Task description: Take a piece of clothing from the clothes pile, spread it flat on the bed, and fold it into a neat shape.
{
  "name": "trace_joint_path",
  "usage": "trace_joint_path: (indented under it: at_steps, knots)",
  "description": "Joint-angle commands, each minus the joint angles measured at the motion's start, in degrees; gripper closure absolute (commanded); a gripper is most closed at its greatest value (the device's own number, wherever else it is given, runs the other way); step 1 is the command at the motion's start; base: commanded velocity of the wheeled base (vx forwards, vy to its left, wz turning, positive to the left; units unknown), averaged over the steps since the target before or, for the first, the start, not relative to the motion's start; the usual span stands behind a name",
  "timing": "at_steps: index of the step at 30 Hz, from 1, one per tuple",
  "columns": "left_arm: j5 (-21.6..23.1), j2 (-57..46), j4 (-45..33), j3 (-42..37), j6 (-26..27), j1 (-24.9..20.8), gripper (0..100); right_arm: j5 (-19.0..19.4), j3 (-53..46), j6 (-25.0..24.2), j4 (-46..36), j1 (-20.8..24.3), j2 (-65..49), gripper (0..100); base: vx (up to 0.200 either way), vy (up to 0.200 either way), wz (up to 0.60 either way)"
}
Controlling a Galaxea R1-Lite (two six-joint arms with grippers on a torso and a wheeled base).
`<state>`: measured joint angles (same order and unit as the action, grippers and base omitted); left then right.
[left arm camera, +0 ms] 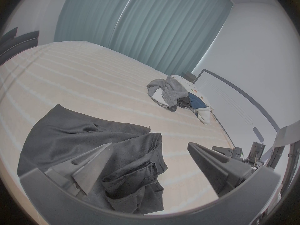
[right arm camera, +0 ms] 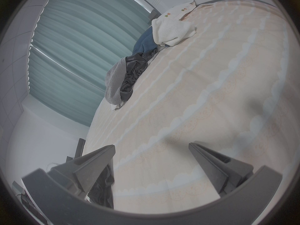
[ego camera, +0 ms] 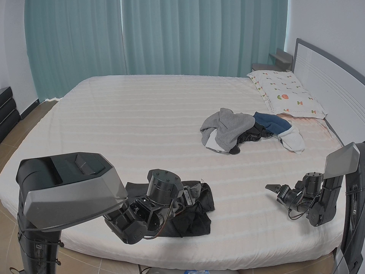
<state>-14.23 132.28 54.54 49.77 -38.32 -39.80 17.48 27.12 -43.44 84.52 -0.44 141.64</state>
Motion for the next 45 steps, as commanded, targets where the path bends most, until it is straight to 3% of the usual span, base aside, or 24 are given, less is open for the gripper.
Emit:
trace_joint_path:
  at_steps: [1,5,9,11,18,26,33,42,45]
  knots:
    - [-0.1,-4.14,0.04,-2.75,-1.76,1.57,0,0.01,-0.05,0.02,0.03,0.0,0.04,0,0.0,0.0,0.0]
    - [0.78,-8.44,0.13,-7.76,-5.45,4.29,0,0.01,0.03,0.02,0.03,0.0,0.13,0,0.0,0.0,0.0]
    - [4.91,-10.38,1.97,-13.83,-12.75,7.81,0,0.01,0.03,0.1,0.03,0.0,0.13,0,0.0,0.0,0.0]
    - [5.88,-10.38,2.76,-14.88,-13.98,8.34,0,0.01,0.03,0.1,0.03,0.0,0.13,0,0.0,0.0,0.0]
    - [12.29,-8.0,12.87,-23.14,-22.86,13.7,0,0.01,0.03,0.02,0.03,0.0,0.04,0,-0.086,0.0,0.0]
    - [15.72,-5.28,13.31,-25.16,-22.59,18.27,0,0.01,0.03,0.02,0.03,0.0,0.04,0,-0.15,0.0,0.0]
    - [15.02,-2.73,15.51,-24.2,-20.48,18.62,0,0.01,0.03,0.1,0.03,0.0,0.13,0,0.0,0.0,0.0]
    - [15.37,-2.11,16.65,-22.26,-23.38,23.81,0,-0.43,0.21,0.1,0.03,0.09,0.13,0,0.0,0.067,0.0]
    - [15.72,-1.94,16.65,-21.91,-23.38,24.16,0,-0.69,0.03,-0.16,0.21,2.72,-1.54,0,0.0,0.2,0.0]
